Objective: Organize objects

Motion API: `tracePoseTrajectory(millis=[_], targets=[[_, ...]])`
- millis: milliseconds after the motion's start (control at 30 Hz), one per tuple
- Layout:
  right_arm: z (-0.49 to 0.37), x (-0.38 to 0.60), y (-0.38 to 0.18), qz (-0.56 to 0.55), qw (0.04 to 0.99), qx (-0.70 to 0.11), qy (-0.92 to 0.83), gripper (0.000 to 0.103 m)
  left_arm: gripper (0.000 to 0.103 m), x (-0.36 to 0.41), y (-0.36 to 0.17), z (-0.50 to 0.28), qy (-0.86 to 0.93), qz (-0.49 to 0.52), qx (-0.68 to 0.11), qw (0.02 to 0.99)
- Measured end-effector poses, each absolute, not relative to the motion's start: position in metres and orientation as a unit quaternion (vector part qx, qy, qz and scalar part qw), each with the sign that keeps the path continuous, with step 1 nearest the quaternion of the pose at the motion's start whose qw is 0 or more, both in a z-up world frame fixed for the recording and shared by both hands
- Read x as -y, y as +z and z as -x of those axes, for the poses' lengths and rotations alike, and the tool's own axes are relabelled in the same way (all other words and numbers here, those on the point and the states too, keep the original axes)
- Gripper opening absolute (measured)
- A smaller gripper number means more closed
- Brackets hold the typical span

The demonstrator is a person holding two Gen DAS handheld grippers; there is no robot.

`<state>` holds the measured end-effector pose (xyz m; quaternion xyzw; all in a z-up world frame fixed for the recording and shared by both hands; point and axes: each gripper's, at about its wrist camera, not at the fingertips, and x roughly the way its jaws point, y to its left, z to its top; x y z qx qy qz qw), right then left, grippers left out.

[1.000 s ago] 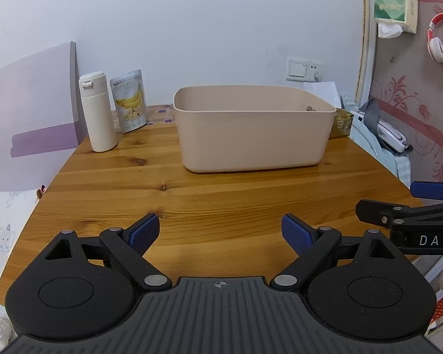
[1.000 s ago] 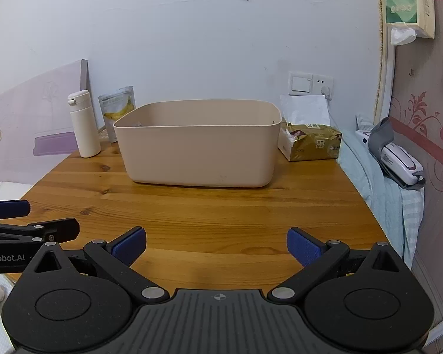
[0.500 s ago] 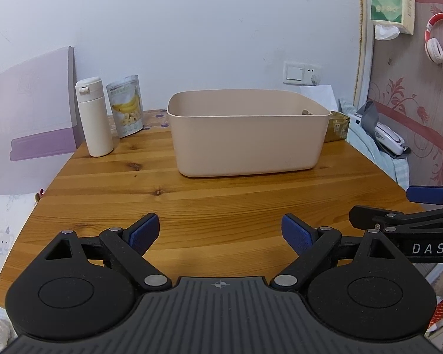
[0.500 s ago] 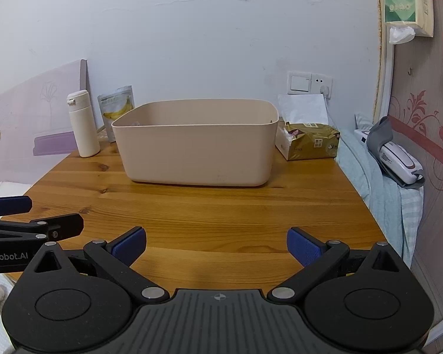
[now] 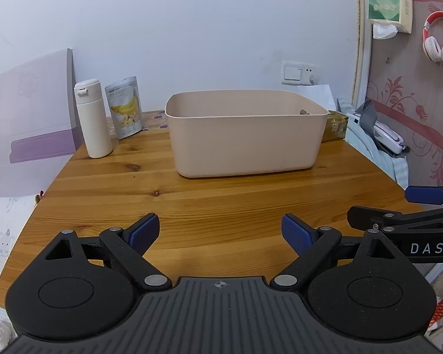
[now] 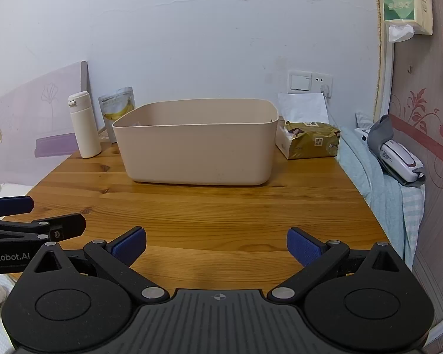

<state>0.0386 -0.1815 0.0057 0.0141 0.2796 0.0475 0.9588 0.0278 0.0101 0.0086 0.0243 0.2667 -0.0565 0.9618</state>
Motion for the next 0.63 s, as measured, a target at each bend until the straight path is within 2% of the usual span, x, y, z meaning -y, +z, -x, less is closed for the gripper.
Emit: tracePoseTrajectory(millis=[633], targets=[[-0.0398,0.1839,0.0039,-0.020,0.958,-0.285,0.039,0.103,0.091,-0.0145,0.0028,-0.0307,-0.051,-0.007,-0.272,0.961]])
